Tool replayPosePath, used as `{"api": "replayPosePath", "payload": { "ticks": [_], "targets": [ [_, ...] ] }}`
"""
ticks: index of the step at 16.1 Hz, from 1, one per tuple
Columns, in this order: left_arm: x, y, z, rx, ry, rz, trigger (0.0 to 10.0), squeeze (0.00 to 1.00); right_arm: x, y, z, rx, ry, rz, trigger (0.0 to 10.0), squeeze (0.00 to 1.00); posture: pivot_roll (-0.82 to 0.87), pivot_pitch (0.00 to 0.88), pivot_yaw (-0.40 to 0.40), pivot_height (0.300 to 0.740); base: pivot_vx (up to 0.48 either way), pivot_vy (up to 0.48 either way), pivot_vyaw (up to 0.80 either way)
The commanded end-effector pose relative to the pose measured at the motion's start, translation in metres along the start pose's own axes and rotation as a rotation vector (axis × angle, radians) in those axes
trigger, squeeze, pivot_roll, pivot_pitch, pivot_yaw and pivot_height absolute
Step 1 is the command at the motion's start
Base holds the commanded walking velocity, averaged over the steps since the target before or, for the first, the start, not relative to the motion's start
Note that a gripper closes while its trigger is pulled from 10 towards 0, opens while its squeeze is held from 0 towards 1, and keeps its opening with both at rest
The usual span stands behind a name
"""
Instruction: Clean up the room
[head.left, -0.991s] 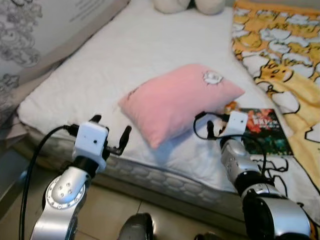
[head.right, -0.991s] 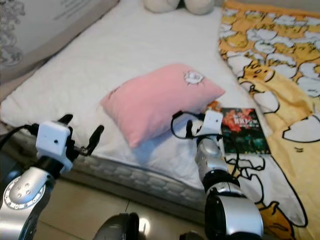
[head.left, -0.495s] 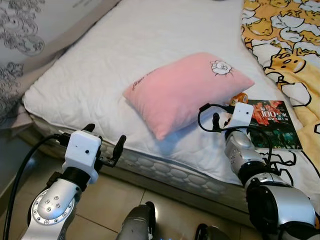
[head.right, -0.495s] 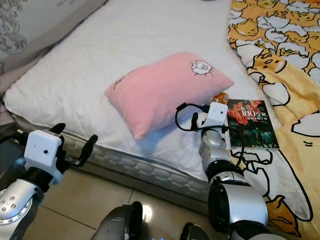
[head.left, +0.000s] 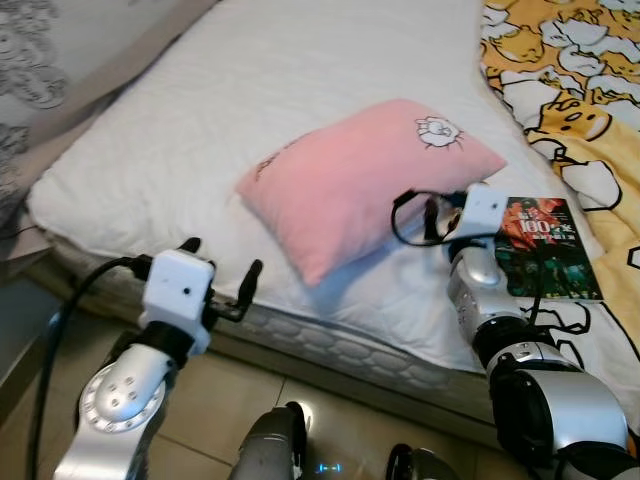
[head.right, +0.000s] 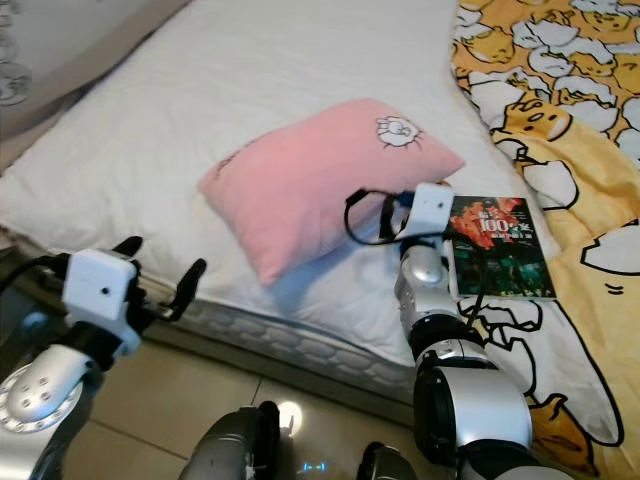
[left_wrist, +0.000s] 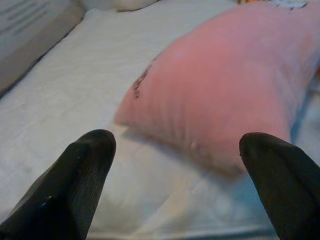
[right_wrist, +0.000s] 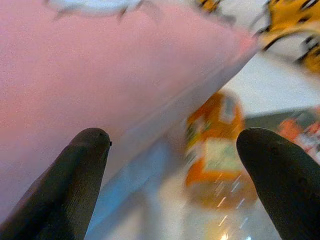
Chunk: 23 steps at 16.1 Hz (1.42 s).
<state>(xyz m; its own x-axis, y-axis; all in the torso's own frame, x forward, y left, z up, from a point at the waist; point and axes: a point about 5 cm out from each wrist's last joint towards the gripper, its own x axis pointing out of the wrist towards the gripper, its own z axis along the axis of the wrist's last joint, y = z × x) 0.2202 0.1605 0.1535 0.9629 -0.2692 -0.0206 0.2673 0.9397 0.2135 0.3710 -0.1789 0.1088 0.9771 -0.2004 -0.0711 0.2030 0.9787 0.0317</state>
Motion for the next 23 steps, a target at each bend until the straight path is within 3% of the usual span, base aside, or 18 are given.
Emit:
{"api": "replayPosePath", "payload": {
  "ticks": [1, 5, 8, 10, 16, 20, 21, 22, 23],
  "targets": [
    [0.002, -0.003, -0.003, 0.000, 0.004, -0.005, 10.0, 0.00, -0.002, -0.007, -0.001, -0.015, -0.025, -0.026, 10.0, 0.00, 0.29, 0.157, 0.034, 0.731, 0.000, 0.000, 0.00],
    [0.006, -0.012, -0.005, -0.038, 0.010, -0.059, 10.0, 0.00, -0.005, -0.023, -0.016, 0.023, 0.064, -0.109, 10.0, 0.00, 0.28, 0.172, 0.047, 0.731, 0.000, 0.000, 0.00],
    [-0.002, -0.029, -0.010, -0.016, 0.047, -0.254, 10.0, 0.00, -0.006, -0.026, -0.025, 0.069, 0.137, -0.127, 10.0, 0.00, 0.30, 0.182, 0.049, 0.731, 0.000, 0.000, 0.00],
    [-0.007, -0.041, -0.009, -0.026, 0.047, -0.376, 10.0, 0.00, -0.009, -0.018, -0.036, 0.107, 0.227, -0.077, 10.0, 0.00, 0.31, 0.182, 0.051, 0.731, 0.000, 0.000, 0.00],
    [0.003, -0.050, -0.004, -0.038, 0.004, -0.379, 10.0, 0.00, -0.008, -0.012, -0.039, 0.043, 0.308, -0.002, 10.0, 0.00, 0.28, 0.181, 0.028, 0.731, 0.000, 0.000, 0.00],
    [0.002, -0.055, 0.002, -0.041, -0.031, -0.445, 10.0, 0.00, -0.010, -0.012, -0.044, 0.063, 0.346, 0.008, 10.0, 0.00, 0.29, 0.189, 0.020, 0.731, 0.000, 0.000, 0.00],
    [0.002, -0.055, 0.001, -0.038, -0.029, -0.441, 10.0, 0.00, -0.011, -0.011, -0.046, 0.073, 0.360, 0.012, 8.5, 0.00, 0.29, 0.189, 0.018, 0.731, 0.000, 0.000, 0.00],
    [0.002, -0.055, 0.001, -0.035, -0.029, -0.439, 10.0, 0.00, -0.012, -0.010, -0.048, 0.086, 0.371, 0.014, 0.6, 0.00, 0.29, 0.189, 0.018, 0.731, 0.000, 0.000, 0.00],
    [0.002, -0.055, 0.001, -0.034, -0.028, -0.438, 10.0, 0.00, -0.012, -0.010, -0.049, 0.094, 0.376, 0.016, 0.6, 0.00, 0.29, 0.189, 0.018, 0.731, 0.000, 0.000, 0.00]
  ]
}}
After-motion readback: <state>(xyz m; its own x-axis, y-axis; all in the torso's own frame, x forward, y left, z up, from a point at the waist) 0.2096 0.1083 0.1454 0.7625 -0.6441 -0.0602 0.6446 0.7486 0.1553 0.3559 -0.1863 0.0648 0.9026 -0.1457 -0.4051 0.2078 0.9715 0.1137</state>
